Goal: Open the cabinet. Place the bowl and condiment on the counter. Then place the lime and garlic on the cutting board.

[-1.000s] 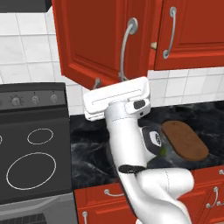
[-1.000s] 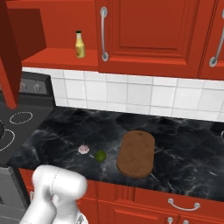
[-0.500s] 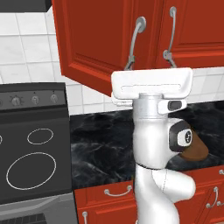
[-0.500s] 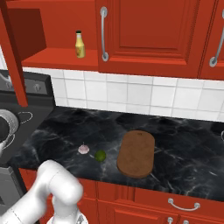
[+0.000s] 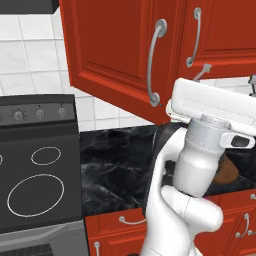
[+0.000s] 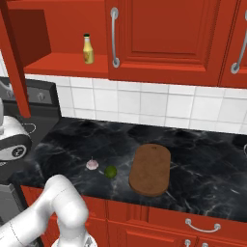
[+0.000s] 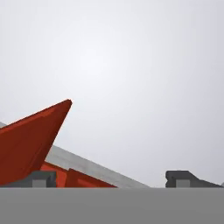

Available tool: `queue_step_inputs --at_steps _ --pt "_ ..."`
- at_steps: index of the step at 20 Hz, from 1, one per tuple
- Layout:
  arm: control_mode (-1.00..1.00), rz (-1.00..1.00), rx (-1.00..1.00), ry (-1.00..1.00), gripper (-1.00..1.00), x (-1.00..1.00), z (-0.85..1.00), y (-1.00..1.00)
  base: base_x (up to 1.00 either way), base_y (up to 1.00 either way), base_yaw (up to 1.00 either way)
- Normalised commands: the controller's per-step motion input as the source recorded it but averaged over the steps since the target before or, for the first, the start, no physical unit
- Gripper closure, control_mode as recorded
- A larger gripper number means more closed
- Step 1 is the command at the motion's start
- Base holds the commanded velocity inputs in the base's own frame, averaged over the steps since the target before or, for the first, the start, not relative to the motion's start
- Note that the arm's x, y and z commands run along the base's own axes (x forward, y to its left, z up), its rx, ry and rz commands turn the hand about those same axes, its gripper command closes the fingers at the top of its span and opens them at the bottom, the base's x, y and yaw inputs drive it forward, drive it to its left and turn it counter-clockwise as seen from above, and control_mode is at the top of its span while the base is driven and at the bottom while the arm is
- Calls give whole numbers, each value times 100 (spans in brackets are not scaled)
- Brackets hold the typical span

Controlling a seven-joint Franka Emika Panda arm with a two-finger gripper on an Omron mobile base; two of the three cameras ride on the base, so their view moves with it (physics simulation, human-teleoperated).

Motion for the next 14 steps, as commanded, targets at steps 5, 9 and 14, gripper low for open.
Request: queue_step_inputs --at_steps 5,9,14 --pt "-100 0 22 5 -100 -100 14 -74 0 0 0" --pt "-100 0 20 22 -100 -100 44 -58 0 0 0" --pt "-100 0 16 31 -100 -98 55 -53 0 0 0"
